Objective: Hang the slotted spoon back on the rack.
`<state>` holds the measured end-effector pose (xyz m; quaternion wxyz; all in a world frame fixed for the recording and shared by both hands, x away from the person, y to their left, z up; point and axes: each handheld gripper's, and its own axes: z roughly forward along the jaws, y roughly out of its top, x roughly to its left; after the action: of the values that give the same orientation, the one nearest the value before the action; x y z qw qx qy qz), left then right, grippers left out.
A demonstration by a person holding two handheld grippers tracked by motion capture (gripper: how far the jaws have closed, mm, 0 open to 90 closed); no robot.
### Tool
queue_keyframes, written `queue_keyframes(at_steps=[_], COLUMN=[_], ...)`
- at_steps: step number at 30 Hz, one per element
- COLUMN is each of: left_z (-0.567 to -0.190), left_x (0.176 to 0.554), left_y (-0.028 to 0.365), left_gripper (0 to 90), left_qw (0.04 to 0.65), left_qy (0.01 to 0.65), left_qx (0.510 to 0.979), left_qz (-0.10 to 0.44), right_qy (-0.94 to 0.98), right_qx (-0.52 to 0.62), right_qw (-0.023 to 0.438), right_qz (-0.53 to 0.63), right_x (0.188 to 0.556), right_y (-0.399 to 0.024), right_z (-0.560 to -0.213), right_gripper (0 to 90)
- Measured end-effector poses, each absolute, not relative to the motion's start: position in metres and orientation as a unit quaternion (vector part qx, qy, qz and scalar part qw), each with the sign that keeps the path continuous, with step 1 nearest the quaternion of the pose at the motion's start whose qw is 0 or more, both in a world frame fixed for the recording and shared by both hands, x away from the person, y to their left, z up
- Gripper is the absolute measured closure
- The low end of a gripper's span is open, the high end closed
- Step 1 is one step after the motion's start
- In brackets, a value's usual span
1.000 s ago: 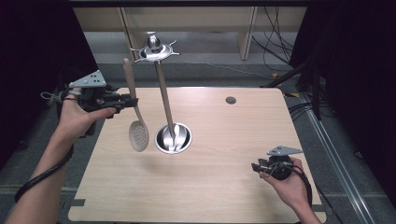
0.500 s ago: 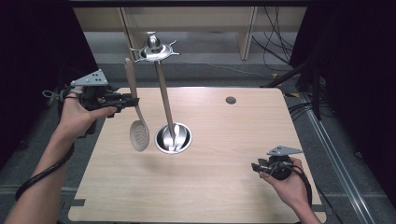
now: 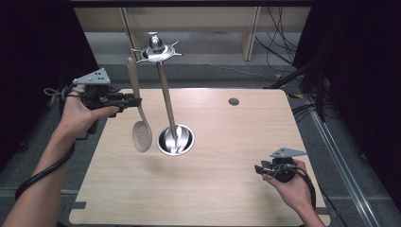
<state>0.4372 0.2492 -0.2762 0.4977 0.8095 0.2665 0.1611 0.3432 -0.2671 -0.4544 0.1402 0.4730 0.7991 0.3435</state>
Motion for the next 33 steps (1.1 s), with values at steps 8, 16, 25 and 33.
queue_keyframes(at_steps=[8,16,25,33], left_z=[-0.276,-0.277,-0.276,-0.277], left_x=[0.440,0.444,0.448,0.453], left_y=[0.245,0.242,0.242,0.238], left_gripper=[75.0,75.0,74.9,74.9], left_qw=[0.495,0.491,0.492,0.488], left_qy=[0.258,0.258,0.258,0.256], left_qx=[0.816,0.820,0.819,0.823], left_qz=[0.151,0.145,0.144,0.140], right_qy=[0.799,0.799,0.800,0.802], right_qx=[0.473,0.473,0.472,0.464], right_qw=[0.140,0.140,0.141,0.149], right_qz=[0.344,0.343,0.343,0.345], right_x=[0.343,0.343,0.343,0.344], right_y=[-0.267,-0.267,-0.267,-0.268], right_z=[-0.454,-0.454,-0.455,-0.456], right_gripper=[62.7,62.7,62.7,62.7])
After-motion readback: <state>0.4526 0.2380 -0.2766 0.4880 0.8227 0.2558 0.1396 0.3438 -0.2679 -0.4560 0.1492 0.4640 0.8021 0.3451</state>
